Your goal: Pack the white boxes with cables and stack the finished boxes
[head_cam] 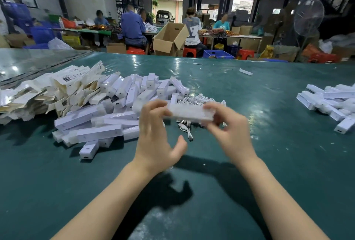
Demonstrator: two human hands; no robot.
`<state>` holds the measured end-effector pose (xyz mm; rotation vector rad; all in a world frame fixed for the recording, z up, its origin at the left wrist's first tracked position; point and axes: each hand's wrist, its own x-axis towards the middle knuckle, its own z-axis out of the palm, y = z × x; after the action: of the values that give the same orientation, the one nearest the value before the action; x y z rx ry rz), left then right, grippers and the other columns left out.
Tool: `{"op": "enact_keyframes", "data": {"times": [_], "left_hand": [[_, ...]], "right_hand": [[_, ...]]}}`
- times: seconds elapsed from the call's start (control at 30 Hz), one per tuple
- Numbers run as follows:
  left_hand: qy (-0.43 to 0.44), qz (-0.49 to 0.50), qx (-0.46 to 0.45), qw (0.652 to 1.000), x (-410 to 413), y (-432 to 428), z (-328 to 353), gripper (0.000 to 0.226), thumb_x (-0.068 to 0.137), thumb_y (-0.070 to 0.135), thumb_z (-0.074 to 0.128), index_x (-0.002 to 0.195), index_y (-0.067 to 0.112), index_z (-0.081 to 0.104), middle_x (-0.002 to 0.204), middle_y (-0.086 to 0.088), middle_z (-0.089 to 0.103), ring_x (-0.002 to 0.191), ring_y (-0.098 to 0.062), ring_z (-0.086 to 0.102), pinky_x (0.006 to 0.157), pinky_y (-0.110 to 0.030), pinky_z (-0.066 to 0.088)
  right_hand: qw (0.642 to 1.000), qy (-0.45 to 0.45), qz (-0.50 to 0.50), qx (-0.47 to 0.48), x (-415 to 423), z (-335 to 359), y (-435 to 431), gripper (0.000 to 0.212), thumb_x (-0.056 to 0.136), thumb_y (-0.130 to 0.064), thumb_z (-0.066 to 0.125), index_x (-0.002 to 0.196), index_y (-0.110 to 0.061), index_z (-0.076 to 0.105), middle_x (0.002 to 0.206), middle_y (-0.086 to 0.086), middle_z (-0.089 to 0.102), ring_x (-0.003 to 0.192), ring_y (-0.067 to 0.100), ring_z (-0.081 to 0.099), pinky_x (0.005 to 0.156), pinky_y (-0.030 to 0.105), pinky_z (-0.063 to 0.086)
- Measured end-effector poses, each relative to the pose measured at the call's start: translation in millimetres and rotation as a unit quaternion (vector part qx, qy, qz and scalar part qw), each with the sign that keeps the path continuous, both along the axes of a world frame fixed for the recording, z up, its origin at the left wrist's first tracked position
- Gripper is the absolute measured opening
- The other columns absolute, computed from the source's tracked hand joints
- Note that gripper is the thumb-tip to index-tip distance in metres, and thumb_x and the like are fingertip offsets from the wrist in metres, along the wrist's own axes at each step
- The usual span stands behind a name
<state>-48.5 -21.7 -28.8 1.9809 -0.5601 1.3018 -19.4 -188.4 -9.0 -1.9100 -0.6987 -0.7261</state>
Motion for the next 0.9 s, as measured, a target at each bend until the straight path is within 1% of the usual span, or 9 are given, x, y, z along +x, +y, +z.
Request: {"op": "enact_keyframes", "data": {"times": [0.03, 0.1, 0.23, 0.33, 0.4, 0.57, 0.7, 0.8, 0.9], "left_hand": [[-0.001, 0.013, -0.024, 1.0, 0, 3, 1, 0.037, 0.064, 0.022, 0.051, 0.096, 0.017, 0.033, 0.109, -0.005, 0.034, 0.105, -0.021, 0.039, 0.088, -0.03, 0.034], [0.016, 0.034, -0.06, 0.997, 1, 7, 4, 0.033, 0.066, 0.022, 0.05, 0.093, 0.02, 0.031, 0.107, -0.003, 0.034, 0.103, -0.019, 0.038, 0.085, -0.03, 0.033], [0.056, 0.039, -0.041, 0.997, 1, 4, 4, 0.027, 0.067, 0.023, 0.044, 0.091, 0.021, 0.031, 0.101, -0.007, 0.038, 0.101, -0.018, 0.037, 0.087, -0.03, 0.034], [0.079, 0.03, -0.016, 0.996, -1, -1, 2, 0.032, 0.067, 0.023, 0.043, 0.095, 0.01, 0.037, 0.1, -0.005, 0.038, 0.097, -0.018, 0.037, 0.072, -0.044, 0.046], [0.091, 0.052, 0.0, 0.995, 0, -1, 0, 0.032, 0.068, 0.023, 0.043, 0.097, 0.01, 0.037, 0.098, -0.002, 0.037, 0.093, -0.018, 0.036, 0.077, -0.039, 0.04], [0.184, 0.12, -0.011, 0.976, 5, 6, -2, 0.037, 0.065, 0.019, 0.049, 0.098, 0.006, 0.04, 0.094, 0.001, 0.038, 0.087, -0.015, 0.032, 0.076, -0.026, 0.019], [0.221, 0.12, 0.003, 0.968, 7, 7, -3, 0.037, 0.065, 0.026, 0.047, 0.097, 0.017, 0.031, 0.096, 0.004, 0.042, 0.088, -0.015, 0.035, 0.075, -0.026, 0.017], [0.244, 0.164, 0.064, 0.954, 10, 10, -2, 0.034, 0.071, 0.028, 0.049, 0.102, 0.015, 0.044, 0.099, 0.002, 0.051, 0.094, -0.02, 0.042, 0.075, -0.029, 0.019], [0.307, 0.299, 0.132, 0.894, 15, 32, 2, 0.038, 0.077, 0.02, 0.054, 0.114, 0.017, 0.045, 0.115, -0.003, 0.05, 0.111, -0.024, 0.041, 0.084, -0.034, 0.027]], "right_hand": [[0.997, 0.006, -0.036, 0.071, 5, 3, -7, 0.032, 0.075, 0.003, 0.066, 0.086, -0.025, 0.06, 0.069, -0.003, 0.056, 0.058, 0.005, 0.044, 0.056, 0.015, 0.037], [0.981, -0.004, -0.14, 0.13, 19, 5, -20, 0.031, 0.076, 0.002, 0.065, 0.079, -0.026, 0.051, 0.069, 0.001, 0.05, 0.053, 0.006, 0.042, 0.053, 0.017, 0.033], [0.938, 0.098, -0.323, 0.076, 55, -5, -43, 0.012, 0.078, 0.001, 0.061, 0.087, -0.005, 0.059, 0.094, 0.02, 0.058, 0.071, 0.025, 0.046, 0.061, 0.025, 0.025], [0.893, 0.187, -0.403, 0.076, 78, -14, -63, 0.016, 0.083, 0.0, 0.052, 0.096, -0.006, 0.06, 0.109, 0.022, 0.054, 0.091, 0.033, 0.052, 0.075, 0.031, 0.034], [0.861, 0.234, -0.437, 0.11, 88, -15, -73, 0.018, 0.086, -0.002, 0.049, 0.098, -0.009, 0.061, 0.117, 0.02, 0.048, 0.095, 0.036, 0.054, 0.08, 0.032, 0.039], [0.847, 0.364, -0.385, 0.052, 109, -13, -88, 0.034, 0.084, 0.004, 0.048, 0.11, -0.008, 0.066, 0.12, 0.015, 0.059, 0.105, 0.034, 0.055, 0.084, 0.03, 0.043], [0.832, 0.373, -0.4, 0.091, 112, -4, -89, 0.035, 0.082, 0.004, 0.05, 0.116, 0.001, 0.06, 0.127, 0.02, 0.051, 0.087, 0.032, 0.049, 0.073, 0.03, 0.04], [0.857, 0.317, -0.364, 0.179, 99, 0, -62, 0.04, 0.084, 0.004, 0.047, 0.121, -0.007, 0.056, 0.137, 0.017, 0.038, 0.094, 0.029, 0.05, 0.079, 0.031, 0.042], [0.904, 0.258, -0.277, 0.2, 73, -14, -22, 0.032, 0.081, 0.004, 0.05, 0.109, -0.009, 0.06, 0.123, 0.015, 0.049, 0.085, 0.02, 0.047, 0.072, 0.021, 0.033]]}}
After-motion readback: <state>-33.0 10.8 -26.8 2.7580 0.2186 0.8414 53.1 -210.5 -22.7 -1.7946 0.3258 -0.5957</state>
